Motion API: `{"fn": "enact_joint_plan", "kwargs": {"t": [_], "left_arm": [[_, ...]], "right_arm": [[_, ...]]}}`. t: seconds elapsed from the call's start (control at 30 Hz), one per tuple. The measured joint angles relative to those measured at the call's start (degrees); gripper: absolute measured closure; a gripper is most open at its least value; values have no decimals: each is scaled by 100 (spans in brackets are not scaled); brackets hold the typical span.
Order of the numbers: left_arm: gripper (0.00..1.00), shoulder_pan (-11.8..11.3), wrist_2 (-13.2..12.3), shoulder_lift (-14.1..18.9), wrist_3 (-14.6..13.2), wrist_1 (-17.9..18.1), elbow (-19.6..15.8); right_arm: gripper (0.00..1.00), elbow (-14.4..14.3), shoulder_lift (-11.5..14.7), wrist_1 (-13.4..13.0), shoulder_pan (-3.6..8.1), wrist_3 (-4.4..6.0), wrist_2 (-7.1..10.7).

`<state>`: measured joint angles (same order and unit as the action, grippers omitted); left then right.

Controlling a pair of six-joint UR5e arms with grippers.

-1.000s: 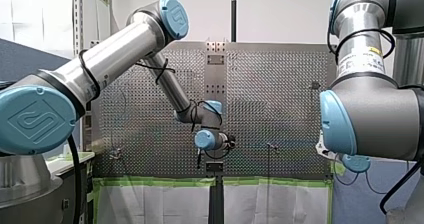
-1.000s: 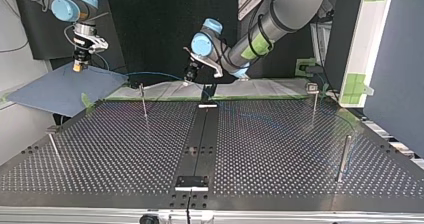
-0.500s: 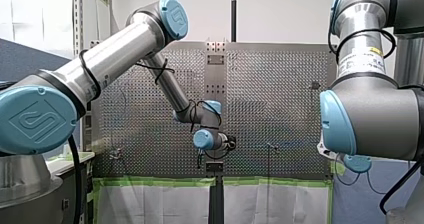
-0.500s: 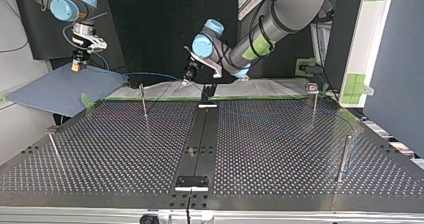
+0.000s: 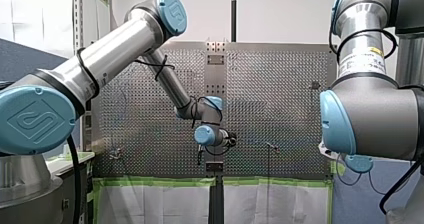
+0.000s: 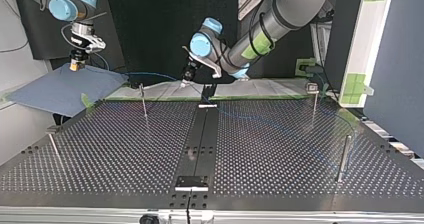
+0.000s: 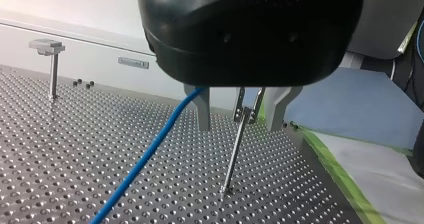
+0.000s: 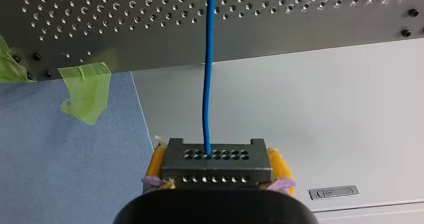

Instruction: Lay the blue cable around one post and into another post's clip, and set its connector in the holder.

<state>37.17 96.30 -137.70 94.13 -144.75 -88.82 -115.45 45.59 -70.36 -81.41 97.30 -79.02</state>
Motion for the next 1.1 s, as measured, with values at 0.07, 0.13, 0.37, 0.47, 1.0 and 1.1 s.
{"fn": "enact_joint_plan", "kwargs": {"t": [0.07, 0.13, 0.37, 0.47, 1.0, 1.1], "left_arm": [[45, 17, 20, 17, -23, -31, -3], [45, 33, 73, 40, -43, -47, -27], [43, 25, 273, 301, 83, 206, -336], [43, 12, 283, 356, 130, 357, -468], [40, 46, 176, 368, 136, 708, -529], [40, 47, 176, 367, 130, 712, -529]], "right_arm": [[100, 1, 0, -3, 4, 1, 0], [100, 1, 0, -7, 8, 2, 0], [100, 1, -1, -20, 11, 3, 0], [100, 1, -1, -12, 10, 3, 0], [100, 0, -1, 29, -1, -12, 0], [100, 0, -1, 30, -6, -10, 0]]}}
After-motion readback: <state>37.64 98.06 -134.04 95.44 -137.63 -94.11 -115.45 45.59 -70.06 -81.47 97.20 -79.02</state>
